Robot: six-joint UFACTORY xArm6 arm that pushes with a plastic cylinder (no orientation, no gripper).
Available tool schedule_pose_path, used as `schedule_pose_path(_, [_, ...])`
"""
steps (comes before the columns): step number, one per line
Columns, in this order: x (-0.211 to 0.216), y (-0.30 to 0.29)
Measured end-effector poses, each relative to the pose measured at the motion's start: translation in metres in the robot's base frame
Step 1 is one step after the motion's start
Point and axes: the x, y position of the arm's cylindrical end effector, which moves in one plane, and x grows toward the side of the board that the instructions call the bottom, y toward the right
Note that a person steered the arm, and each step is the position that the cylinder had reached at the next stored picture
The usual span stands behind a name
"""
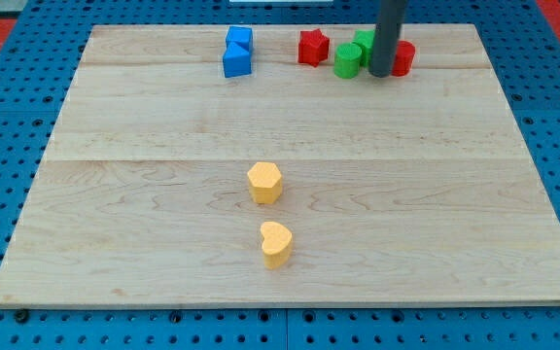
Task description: Place the green blocks and the red circle in a diagonal line
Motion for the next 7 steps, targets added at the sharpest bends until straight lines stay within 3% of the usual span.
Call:
schedule_pose_path(1, [0.014, 0.042])
schedule_pose_path(2, [-0.024, 0.092])
schedule_pose_path(3, [-0.068, 0.076])
schedule_pose_path(4, [-0.068, 0.033])
schedule_pose_path(5, [-0.029, 0.024])
schedule_pose_path(6, [0.042, 0.024])
schedule_pose_path(7, [0.055, 0.027])
